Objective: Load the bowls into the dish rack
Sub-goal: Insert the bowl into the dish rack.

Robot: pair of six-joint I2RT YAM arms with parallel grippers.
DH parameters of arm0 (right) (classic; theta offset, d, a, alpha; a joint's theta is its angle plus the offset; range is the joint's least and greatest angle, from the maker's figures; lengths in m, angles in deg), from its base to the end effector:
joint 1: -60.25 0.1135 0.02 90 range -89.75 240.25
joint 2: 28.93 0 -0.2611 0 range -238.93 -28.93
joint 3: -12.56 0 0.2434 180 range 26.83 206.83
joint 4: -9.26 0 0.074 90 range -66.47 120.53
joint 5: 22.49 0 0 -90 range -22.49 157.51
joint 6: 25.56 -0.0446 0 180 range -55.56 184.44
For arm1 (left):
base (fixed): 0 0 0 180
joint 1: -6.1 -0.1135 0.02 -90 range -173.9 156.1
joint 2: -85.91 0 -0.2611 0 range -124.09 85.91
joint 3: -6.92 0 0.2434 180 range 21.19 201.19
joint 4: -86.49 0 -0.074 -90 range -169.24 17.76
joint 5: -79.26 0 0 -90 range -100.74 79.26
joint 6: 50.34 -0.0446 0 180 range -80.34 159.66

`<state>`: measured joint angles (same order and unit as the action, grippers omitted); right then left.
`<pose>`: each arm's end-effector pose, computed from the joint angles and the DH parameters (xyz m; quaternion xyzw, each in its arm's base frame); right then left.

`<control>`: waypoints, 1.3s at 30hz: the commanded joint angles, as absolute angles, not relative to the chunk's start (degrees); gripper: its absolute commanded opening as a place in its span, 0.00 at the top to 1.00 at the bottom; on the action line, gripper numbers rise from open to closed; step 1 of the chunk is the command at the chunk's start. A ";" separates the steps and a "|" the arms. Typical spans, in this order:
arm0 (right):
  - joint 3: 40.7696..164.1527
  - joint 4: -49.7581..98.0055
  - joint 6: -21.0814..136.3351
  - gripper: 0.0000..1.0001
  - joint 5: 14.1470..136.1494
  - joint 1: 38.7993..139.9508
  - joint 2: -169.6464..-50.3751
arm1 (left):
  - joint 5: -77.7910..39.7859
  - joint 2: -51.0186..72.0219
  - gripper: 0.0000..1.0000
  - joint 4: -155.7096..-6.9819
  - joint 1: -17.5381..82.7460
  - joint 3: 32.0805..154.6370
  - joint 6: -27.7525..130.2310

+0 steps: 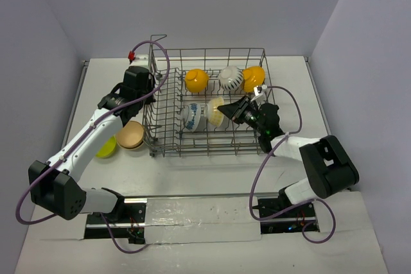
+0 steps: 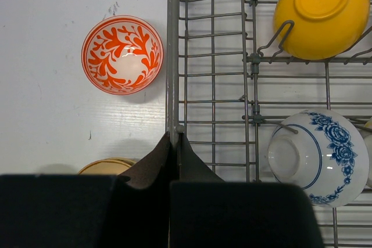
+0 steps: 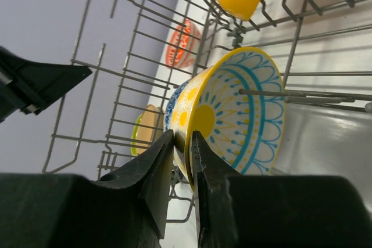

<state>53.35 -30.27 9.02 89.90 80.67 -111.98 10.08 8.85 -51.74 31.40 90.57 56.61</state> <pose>0.2599 0.1149 0.2035 0.0857 0.7174 0.5269 0.4477 0.2761 -0.1130 0.3292 -0.0194 0.8769 -0.0136 0.4802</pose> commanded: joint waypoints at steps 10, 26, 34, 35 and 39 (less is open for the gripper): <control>62.51 -10.49 14.60 0.59 89.39 80.81 -108.56 | 6.13 7.95 1.00 -50.77 31.42 88.43 56.18; 68.22 1.97 14.78 0.47 89.13 80.90 -113.39 | 5.17 7.77 1.00 -50.59 31.42 88.43 55.92; 74.99 14.90 18.73 0.38 86.23 81.17 -113.13 | 4.82 7.60 1.00 -50.50 31.42 88.60 55.83; 76.04 17.44 19.17 0.38 85.79 81.17 -112.96 | 4.64 7.68 1.00 -50.50 31.42 88.51 55.74; 78.41 23.17 20.76 0.36 83.07 81.17 -112.08 | 4.99 7.86 1.00 -50.33 31.42 88.43 55.83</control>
